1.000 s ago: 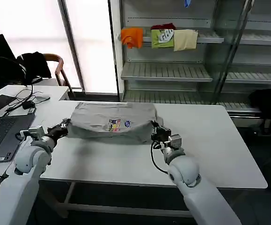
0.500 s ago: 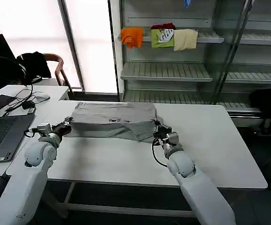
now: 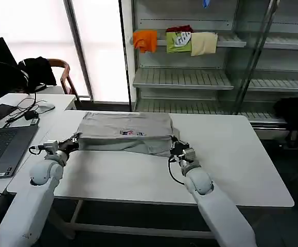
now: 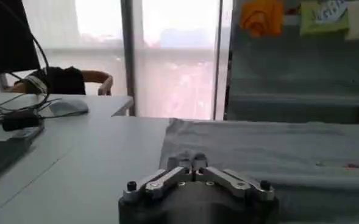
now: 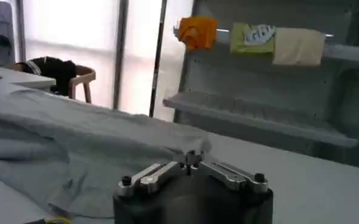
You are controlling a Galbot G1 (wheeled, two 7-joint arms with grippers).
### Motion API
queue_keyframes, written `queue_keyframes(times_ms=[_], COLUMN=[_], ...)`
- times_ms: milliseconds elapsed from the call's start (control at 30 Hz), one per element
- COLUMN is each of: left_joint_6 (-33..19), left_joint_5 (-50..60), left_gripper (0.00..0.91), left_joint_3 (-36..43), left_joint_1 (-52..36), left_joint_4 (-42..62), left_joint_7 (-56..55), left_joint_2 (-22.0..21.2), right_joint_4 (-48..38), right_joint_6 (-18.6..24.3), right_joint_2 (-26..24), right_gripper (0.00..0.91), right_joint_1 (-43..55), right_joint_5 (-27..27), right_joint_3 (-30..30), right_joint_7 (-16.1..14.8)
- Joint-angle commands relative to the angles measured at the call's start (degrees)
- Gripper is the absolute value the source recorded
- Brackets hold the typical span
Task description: Fold and organize the clothes.
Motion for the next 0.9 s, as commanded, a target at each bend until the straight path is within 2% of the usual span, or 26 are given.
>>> queue_keyframes(times_ms=[33, 100, 133, 167, 200, 233, 400, 500, 700, 800, 900], left_joint_6=[-0.7, 0.1, 0.5, 1.0, 1.4, 1.7, 3.3, 4.9, 11.3, 13.6, 13.7], left_joint_5=[2.2, 2.8, 3.2, 3.8, 4.5, 4.7, 6.2, 7.9, 11.6, 11.1, 9.4], left_gripper=[0.020, 0.020, 0.050, 0.262, 0.867, 0.907, 0.907, 0.907, 0.907, 0.907, 0.907], left_joint_3=[0.6, 0.6, 0.6, 0.5, 0.5, 0.5, 0.3, 0.0, -2.1, -3.8, -5.0], left_joint_1=[-1.7, -1.3, -1.2, -1.0, -0.8, -0.5, 0.9, 2.2, 6.5, 8.5, 9.9], left_joint_4=[3.9, 3.4, 3.2, 2.8, 2.3, 1.8, -2.8, -6.1, -13.6, -16.8, -17.6], left_joint_7=[1.2, 1.2, 1.1, 1.1, 1.2, 1.2, 1.3, 1.2, 1.4, 1.5, 1.5], left_joint_2=[0.7, 0.8, 0.9, 0.9, 1.2, 1.3, 2.9, 4.0, 6.3, 6.3, 6.2], right_joint_4=[-0.2, 0.9, 1.4, 1.9, 2.5, 3.1, 7.2, 11.2, 19.3, 20.8, 20.6], right_joint_6=[-0.1, -0.9, -1.6, -2.2, -2.5, -2.8, -6.2, -9.6, -13.3, -13.9, -13.6], right_joint_2=[-0.1, -0.3, -0.4, -0.5, -0.7, -0.9, -2.3, -3.4, -5.9, -6.5, -6.3], right_gripper=[0.000, 0.000, 0.171, 0.625, 0.907, 0.907, 0.907, 0.907, 0.907, 0.907, 0.907], right_joint_1=[-0.7, -1.2, -1.3, -1.4, -1.4, -1.5, -1.7, -2.4, -5.5, -7.4, -8.4], right_joint_5=[0.3, 1.1, 1.5, 1.9, 2.3, 2.7, 5.3, 9.0, 14.9, 16.7, 16.7], right_joint_3=[-0.4, -0.8, -0.9, -1.0, -1.0, -0.8, 0.6, 2.3, 5.4, 6.0, 6.1], right_joint_7=[0.0, 0.4, 0.8, 0.9, 0.9, 0.8, 1.7, 2.8, 4.1, 4.0, 3.7])
